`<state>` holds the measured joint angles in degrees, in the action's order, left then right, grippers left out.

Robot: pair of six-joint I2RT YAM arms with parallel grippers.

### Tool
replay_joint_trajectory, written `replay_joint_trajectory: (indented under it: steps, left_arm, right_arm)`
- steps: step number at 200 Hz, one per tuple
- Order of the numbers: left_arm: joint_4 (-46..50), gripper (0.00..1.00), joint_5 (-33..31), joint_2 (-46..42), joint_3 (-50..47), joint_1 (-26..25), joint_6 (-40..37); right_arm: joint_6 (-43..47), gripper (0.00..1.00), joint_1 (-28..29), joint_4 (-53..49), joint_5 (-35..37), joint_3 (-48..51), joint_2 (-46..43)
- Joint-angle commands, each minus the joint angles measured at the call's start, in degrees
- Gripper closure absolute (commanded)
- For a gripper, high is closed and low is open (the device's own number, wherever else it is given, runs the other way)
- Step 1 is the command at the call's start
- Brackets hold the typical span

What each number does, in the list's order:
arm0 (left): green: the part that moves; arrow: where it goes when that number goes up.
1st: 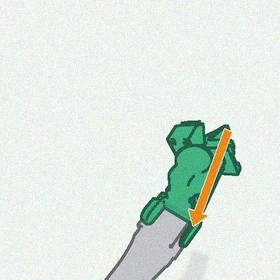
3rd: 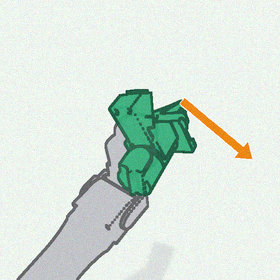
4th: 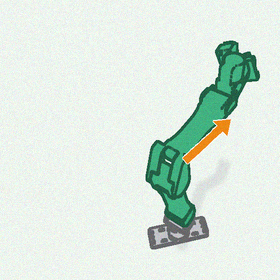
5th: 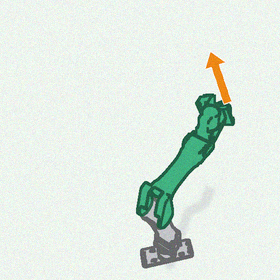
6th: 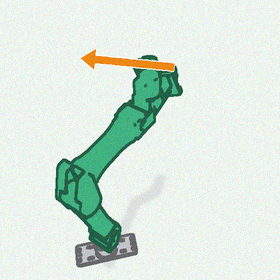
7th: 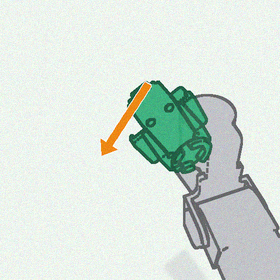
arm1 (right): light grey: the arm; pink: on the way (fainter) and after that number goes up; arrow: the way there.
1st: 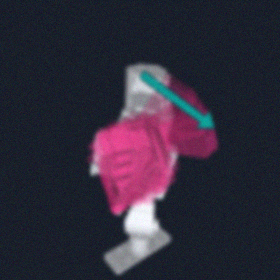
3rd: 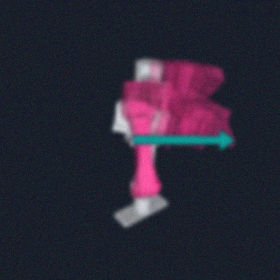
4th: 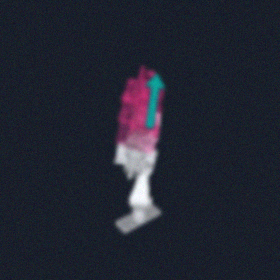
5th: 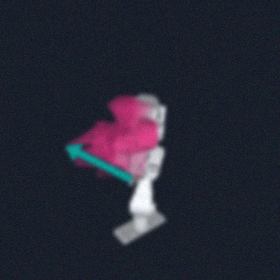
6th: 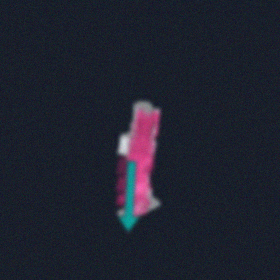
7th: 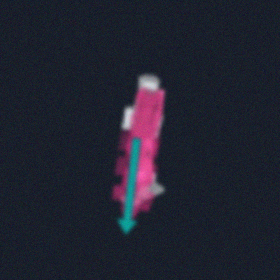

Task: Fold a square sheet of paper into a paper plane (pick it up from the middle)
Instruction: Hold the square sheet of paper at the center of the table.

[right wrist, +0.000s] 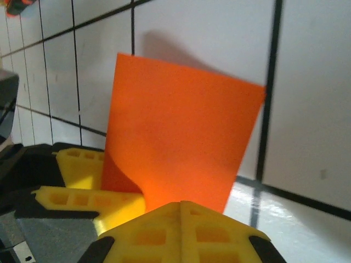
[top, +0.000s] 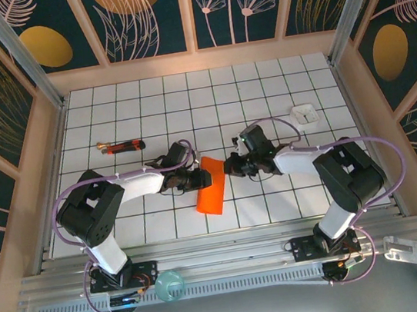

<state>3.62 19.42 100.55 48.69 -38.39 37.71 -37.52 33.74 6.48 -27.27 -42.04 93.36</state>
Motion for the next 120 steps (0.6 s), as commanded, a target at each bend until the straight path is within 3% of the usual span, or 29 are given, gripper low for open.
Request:
replay_joint_trajectory:
  steps: [1, 120]
  left_arm:
    - [4.5, 0.60, -4.9, 6.1, -3.8, -0.6, -0.6]
    - [4.3, 0.60, -5.0, 6.1, -4.1, -0.6, -0.6]
  right_arm:
    - [-2.2, 1.00, 2.2, 2.1, -0.5, 0.7, 1.8]
    - [-3.3, 1.00, 6.5, 0.7, 3.5, 0.0, 7.1]
